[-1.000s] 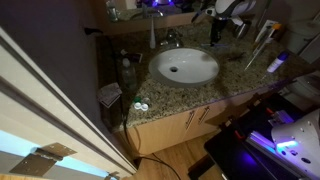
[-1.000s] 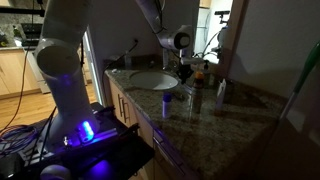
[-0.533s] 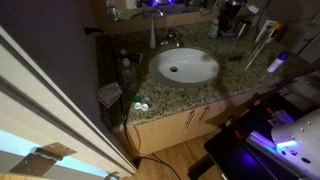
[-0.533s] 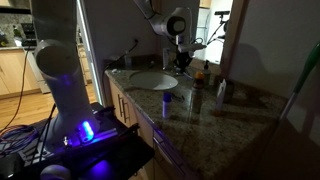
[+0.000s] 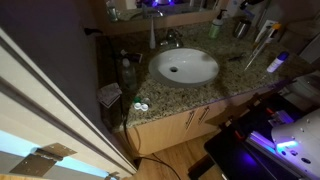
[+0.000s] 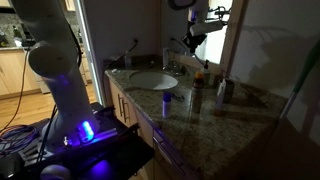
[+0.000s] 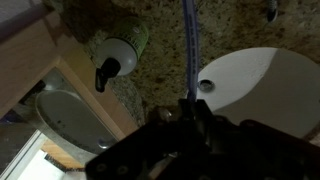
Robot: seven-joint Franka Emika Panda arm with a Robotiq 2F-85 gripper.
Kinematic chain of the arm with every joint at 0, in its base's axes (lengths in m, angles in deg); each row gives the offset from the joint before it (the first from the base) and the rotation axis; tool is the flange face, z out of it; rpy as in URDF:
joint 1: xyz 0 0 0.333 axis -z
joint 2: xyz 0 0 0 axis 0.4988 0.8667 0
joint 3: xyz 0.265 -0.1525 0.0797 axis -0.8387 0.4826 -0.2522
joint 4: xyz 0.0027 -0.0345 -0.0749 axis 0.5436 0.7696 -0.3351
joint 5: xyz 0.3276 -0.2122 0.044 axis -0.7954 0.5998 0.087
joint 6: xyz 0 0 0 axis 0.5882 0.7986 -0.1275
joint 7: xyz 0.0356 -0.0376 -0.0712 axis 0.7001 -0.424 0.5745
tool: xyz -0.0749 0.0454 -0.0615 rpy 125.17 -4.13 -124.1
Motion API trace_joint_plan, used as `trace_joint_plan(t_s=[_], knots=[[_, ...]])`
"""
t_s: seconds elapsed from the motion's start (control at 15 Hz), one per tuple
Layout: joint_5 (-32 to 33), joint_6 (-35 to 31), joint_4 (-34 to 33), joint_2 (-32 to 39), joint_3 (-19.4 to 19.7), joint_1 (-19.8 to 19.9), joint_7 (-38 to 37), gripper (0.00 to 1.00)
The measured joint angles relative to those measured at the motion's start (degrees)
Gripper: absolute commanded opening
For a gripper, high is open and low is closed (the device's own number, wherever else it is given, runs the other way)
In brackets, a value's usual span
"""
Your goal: Open the tap, wet the toothbrush, put it back and close the tap
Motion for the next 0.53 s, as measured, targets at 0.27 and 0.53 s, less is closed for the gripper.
trace_joint_plan(t_s=[0.27, 0.53], knots=[[-4.17, 1.88, -0.95, 0.80, 3.74, -3.31, 0.20, 0.03], [-19.60, 9.77, -6.83, 4.69, 9.57, -2.76, 6.18, 0.03]])
